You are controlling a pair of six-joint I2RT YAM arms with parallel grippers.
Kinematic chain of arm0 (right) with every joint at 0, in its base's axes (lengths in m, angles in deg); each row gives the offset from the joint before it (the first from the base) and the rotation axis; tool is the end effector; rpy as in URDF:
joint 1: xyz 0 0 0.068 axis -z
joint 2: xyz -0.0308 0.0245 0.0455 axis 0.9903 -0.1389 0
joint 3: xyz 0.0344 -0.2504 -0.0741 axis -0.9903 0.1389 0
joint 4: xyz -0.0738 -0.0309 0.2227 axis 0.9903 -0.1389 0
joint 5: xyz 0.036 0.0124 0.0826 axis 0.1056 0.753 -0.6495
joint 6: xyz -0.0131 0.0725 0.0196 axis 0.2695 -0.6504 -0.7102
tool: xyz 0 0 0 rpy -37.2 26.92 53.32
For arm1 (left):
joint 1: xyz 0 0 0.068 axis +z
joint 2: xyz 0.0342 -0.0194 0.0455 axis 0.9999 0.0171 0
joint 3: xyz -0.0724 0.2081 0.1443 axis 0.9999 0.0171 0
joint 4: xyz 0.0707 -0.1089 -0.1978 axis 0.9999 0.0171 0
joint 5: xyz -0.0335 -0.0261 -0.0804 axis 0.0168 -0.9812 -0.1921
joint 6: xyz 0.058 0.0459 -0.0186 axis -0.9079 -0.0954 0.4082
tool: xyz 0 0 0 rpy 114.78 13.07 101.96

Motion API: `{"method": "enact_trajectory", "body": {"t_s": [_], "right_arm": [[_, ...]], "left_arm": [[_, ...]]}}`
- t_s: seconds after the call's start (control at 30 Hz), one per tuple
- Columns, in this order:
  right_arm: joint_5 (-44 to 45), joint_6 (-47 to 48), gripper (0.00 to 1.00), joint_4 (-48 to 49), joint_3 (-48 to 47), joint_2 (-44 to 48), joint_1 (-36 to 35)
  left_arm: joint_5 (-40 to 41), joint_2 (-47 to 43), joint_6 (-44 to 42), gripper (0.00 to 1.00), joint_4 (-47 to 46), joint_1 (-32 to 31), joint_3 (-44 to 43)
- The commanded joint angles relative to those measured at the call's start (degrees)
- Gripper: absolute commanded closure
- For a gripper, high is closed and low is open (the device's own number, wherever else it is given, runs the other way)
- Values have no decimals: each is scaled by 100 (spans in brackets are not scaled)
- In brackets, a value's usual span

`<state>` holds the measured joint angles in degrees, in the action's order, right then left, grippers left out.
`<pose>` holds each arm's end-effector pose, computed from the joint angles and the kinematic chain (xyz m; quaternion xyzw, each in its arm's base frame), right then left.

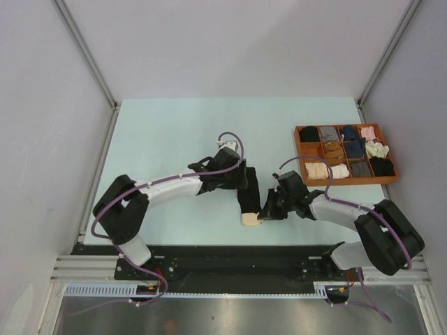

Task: Roll the underwear
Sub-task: Fold the underwear at the center of the board.

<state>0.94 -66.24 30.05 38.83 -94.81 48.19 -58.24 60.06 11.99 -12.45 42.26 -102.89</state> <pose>0.1829 0.1490 0.1288 -0.0115 0.9383 0.3130 0.1464 0.2470 -0.2510 0.1977 0.0433 0.9240 -0.2116 0.3156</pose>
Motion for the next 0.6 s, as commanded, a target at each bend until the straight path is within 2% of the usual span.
{"method": "enact_trajectory", "body": {"t_s": [0.0,0.27,0.5,0.57], "right_arm": [[48,73,100,29,-19,-106,-72],[56,90,100,38,-19,-150,-98],[74,108,100,11,-19,-168,-107],[92,117,100,20,-19,-176,-116]], "left_arm": [[-295,143,-51,28,276,-17,-271],[-516,512,2,32,91,-17,-350],[-560,697,-33,58,117,-26,-561],[-542,688,-51,61,161,-26,-613]]}}
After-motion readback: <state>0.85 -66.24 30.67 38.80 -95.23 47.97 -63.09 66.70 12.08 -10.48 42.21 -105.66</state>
